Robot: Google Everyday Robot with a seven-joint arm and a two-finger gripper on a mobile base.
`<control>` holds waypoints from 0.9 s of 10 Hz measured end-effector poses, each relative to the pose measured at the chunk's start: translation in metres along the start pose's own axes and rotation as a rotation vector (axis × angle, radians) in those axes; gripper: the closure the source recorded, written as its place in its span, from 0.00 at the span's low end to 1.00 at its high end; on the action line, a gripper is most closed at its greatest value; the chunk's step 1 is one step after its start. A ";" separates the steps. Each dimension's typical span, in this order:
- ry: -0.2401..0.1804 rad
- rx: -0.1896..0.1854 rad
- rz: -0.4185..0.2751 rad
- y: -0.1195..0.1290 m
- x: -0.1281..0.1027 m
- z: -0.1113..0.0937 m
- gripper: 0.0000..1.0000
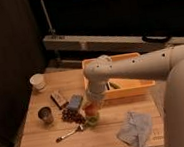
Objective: Place apple in plastic cup
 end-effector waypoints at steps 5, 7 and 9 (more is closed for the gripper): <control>0.009 -0.001 0.001 -0.001 -0.002 0.000 0.32; 0.012 -0.001 -0.006 0.000 -0.002 0.000 0.20; 0.018 -0.004 -0.014 0.002 -0.001 0.000 0.20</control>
